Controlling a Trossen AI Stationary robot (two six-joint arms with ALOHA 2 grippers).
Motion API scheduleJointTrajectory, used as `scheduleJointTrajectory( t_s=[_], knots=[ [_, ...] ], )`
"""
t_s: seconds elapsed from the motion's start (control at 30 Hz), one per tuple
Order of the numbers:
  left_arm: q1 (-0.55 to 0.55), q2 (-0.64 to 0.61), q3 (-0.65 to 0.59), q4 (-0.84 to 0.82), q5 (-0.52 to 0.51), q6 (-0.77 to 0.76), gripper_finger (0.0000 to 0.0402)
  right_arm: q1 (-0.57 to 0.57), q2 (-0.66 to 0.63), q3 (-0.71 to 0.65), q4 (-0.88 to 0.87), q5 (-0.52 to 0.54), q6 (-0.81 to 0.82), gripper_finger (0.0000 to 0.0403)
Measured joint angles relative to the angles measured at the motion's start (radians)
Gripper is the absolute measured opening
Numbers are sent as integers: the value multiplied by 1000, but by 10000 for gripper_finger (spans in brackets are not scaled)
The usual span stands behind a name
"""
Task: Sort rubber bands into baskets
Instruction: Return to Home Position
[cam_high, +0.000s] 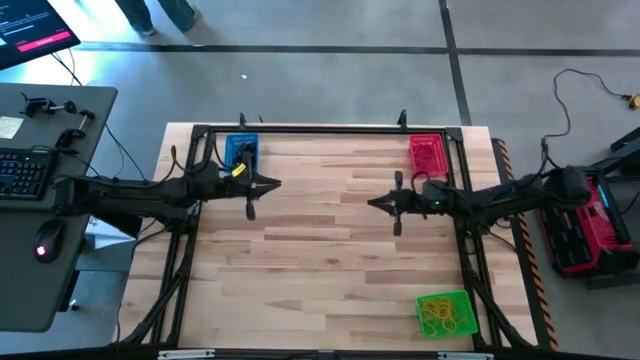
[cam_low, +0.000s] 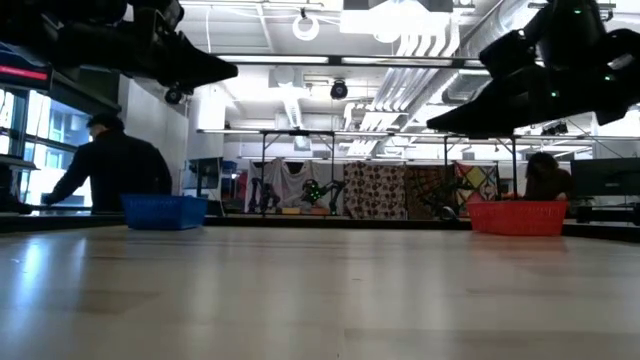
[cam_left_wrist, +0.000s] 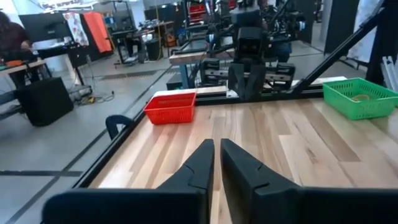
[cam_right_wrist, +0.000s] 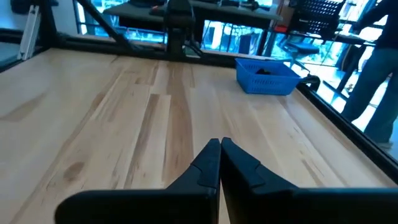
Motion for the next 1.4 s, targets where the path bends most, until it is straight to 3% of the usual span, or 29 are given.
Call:
scheduleJointTrajectory(
  t_s=[0.2,0.53,0.73,1.1,1.27,1.4],
  knots=[
    [29,-12,0,-1,91,0,1,-9,-137,-79,1,9,2,0],
    [61,-50,-43,6,121,27,0,-9,-254,-156,-9,79,24,0],
    [38,-202,-147,47,72,-26,0,-9,-284,-166,-18,101,44,0],
    [-44,-538,-153,-319,-41,-27,0,-9,-288,-166,-24,157,37,0],
    [-84,-681,-158,-402,-75,-4,0,-9,-288,-166,-24,157,44,0],
    [-100,-815,-260,-410,-82,-20,0,-9,-288,-166,-17,130,44,0]
  ],
)
